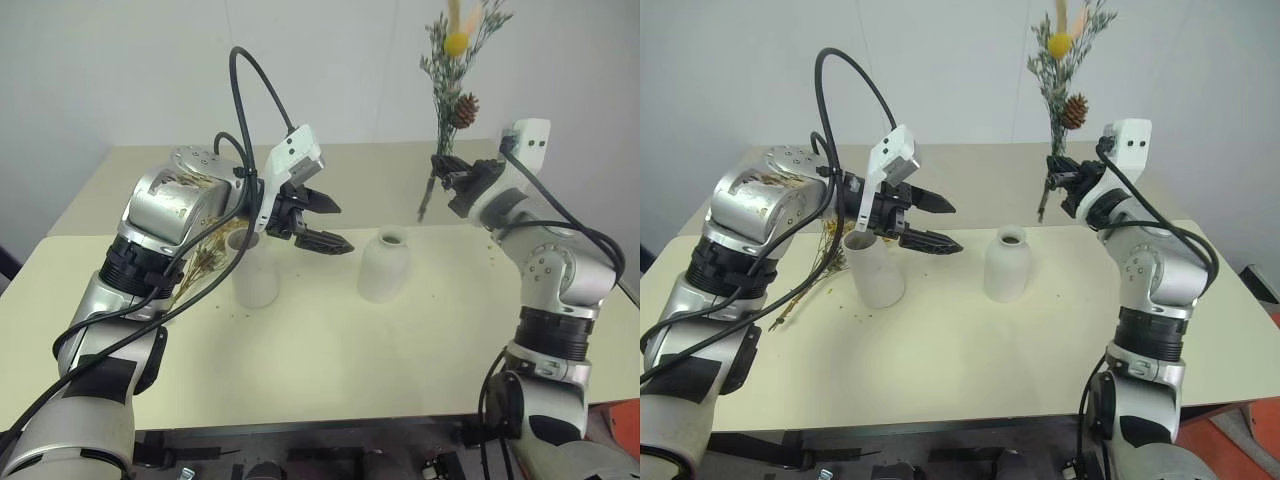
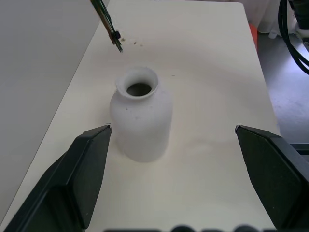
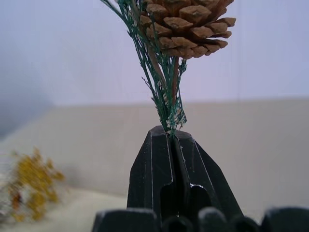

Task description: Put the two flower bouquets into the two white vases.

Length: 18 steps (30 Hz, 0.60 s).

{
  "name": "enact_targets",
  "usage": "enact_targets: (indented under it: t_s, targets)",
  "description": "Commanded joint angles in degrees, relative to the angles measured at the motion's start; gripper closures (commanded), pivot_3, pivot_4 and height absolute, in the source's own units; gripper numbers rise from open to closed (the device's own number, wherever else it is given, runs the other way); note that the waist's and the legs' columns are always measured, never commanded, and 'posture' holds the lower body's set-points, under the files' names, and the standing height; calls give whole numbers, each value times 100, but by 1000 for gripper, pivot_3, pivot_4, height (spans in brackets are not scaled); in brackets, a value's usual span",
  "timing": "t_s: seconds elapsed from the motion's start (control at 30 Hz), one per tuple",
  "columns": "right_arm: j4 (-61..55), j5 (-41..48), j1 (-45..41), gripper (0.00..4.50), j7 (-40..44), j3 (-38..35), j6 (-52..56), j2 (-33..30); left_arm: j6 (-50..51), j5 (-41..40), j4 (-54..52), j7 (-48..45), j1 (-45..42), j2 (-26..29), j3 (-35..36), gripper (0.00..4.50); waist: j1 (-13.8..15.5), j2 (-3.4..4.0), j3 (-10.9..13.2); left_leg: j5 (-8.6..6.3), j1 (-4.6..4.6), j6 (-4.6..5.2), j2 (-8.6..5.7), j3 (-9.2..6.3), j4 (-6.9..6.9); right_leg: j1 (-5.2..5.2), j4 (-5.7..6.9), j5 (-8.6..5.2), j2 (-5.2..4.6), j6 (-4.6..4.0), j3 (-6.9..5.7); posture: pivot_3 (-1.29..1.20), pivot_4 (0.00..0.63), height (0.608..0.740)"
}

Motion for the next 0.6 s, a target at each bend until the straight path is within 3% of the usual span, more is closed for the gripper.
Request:
enact_targets:
  t_s: [0.03, 0.37, 0.6]
  targets:
    - [-558, 387, -43, 4493, -122, -73, -245, 48, 118, -94, -257, 87, 4, 77, 230, 0, 0, 0, 0, 0, 0, 0, 0, 0, 0, 0, 0, 0, 0, 0, 0, 0, 150, 740]
    - [-1261, 1068, 460, 4493, -217, 299, 41, 88, 191, -78, -176, 181, -40, 99, 216, 0, -6, 1, 0, 0, 1, 0, 0, 1, 0, 0, 0, 0, 1, 0, 2, 0, 150, 740]
    - [-1161, 855, 905, 4493, -201, 651, -455, 49, 149, -89, -163, 152, -25, 94, 207, 0, -1, 1, 0, 0, 3, 0, 0, 2, -1, 0, 0, 0, 2, 0, 4, 0, 150, 740]
